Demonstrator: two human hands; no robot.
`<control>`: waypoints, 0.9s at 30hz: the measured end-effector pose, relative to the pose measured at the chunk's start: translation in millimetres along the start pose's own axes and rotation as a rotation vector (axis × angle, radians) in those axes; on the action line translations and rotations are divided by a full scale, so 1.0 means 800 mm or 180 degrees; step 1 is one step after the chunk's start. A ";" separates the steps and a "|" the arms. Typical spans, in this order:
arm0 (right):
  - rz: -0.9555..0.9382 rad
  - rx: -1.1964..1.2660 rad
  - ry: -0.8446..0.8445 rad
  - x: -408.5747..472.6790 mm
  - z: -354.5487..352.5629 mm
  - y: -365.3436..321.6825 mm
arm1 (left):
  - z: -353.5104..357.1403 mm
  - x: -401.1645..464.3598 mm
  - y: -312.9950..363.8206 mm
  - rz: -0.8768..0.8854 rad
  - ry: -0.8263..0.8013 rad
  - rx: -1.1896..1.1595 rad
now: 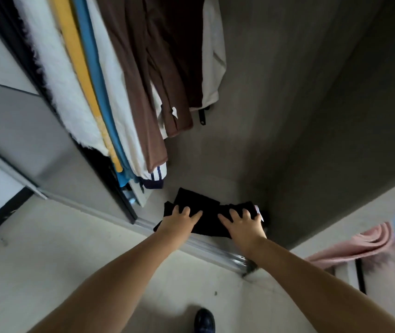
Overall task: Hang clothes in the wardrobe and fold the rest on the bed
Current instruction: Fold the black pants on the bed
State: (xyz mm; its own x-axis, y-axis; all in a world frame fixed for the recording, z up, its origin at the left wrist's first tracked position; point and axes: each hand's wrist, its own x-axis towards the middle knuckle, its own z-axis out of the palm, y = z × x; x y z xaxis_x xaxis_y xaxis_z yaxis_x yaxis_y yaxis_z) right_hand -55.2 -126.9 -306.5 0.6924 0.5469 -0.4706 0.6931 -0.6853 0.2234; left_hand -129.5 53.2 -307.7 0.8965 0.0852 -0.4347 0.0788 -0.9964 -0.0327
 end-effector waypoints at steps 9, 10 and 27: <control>0.0335 0.0403 -0.0306 0.160 0.119 -0.012 | 0.116 0.186 -0.043 0.0689 -0.0002 0.0170; 0.0347 0.0434 -0.0282 0.188 0.136 -0.017 | 0.137 0.213 -0.051 0.0735 0.0067 0.0224; 0.0843 0.0642 0.1107 0.611 0.432 -0.078 | 0.432 0.623 -0.172 0.0893 0.1381 0.0760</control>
State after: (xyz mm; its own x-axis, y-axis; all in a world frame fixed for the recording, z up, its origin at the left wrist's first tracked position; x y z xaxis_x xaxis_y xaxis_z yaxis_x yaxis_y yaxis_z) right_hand 170.8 16.8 -845.4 0.8896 0.4459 -0.0987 0.4551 -0.8835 0.1106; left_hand 156.1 230.9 -831.0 0.9698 -0.2390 -0.0482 -0.2438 -0.9503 -0.1937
